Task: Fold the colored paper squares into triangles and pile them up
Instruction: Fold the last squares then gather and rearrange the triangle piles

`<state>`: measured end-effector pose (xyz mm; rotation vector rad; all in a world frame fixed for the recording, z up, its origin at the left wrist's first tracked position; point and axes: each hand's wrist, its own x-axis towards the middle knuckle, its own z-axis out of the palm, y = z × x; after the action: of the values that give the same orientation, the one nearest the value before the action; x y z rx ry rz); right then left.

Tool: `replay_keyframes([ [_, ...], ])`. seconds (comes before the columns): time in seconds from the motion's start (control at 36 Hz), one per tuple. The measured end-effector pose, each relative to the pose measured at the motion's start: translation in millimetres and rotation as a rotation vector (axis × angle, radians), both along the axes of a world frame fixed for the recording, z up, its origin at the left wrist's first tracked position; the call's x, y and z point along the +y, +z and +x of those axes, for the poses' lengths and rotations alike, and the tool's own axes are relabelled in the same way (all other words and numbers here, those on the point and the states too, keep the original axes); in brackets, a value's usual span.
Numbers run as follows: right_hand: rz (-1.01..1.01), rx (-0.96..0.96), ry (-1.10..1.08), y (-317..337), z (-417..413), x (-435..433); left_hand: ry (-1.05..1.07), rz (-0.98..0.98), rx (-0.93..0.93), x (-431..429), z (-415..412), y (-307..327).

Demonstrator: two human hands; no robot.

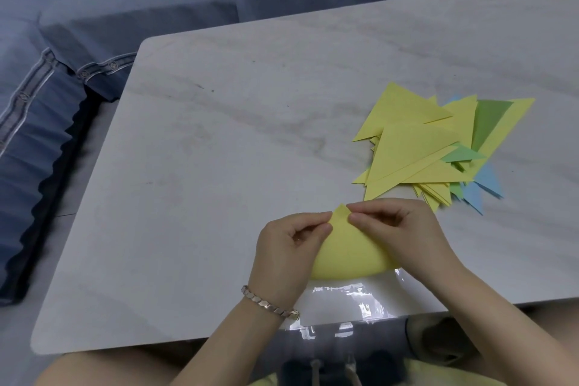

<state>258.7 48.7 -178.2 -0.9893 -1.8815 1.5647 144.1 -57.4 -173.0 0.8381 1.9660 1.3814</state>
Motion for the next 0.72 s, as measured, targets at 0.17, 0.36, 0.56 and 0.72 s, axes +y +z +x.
replay_keyframes([
  [0.17, 0.047, -0.019, 0.053, 2, 0, 2, -0.023, -0.048, -0.056, 6, -8, 4],
  [0.36, 0.231, -0.099, 0.127, -10, -12, 14, -0.154, -0.113, -0.041, 33, -34, -2],
  [0.56, 0.879, -0.328, 0.302, -52, -32, 15, 0.038, -0.162, 0.052, 55, -65, -44],
  [0.72, 1.023, -0.394, 0.420, -87, -32, 7, 0.044, -0.180, 0.118, 52, -76, -60],
])
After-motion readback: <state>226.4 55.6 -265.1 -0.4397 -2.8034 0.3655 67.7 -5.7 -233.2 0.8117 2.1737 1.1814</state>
